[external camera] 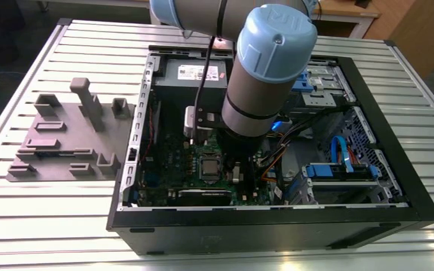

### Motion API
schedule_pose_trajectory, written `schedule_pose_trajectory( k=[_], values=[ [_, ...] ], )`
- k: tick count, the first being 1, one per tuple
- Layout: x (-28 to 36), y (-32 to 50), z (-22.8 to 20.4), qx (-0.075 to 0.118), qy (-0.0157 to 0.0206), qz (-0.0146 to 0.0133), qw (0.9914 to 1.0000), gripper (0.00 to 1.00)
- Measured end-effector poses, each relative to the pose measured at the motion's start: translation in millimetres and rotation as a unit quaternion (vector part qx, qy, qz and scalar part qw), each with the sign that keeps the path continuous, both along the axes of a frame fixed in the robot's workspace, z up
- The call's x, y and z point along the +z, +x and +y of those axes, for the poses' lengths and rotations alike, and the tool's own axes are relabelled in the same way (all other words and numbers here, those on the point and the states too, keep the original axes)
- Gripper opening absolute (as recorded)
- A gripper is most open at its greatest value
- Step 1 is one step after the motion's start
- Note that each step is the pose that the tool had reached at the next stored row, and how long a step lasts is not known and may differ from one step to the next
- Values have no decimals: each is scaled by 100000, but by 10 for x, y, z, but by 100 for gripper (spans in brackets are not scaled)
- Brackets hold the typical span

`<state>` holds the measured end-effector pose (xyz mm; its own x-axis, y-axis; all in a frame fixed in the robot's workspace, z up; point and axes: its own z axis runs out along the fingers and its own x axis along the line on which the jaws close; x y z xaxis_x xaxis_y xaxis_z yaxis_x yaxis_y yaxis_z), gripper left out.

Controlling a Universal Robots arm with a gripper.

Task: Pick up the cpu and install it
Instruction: 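Install the first cpu locking lever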

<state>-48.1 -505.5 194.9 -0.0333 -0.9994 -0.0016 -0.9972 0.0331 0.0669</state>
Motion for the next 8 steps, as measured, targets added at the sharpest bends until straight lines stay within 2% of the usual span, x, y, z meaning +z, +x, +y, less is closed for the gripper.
schedule_pose_trajectory(
  k=[8],
  values=[
    [-28, 0, -9, 820, -8, 2, 99997, 10]
  ],
)
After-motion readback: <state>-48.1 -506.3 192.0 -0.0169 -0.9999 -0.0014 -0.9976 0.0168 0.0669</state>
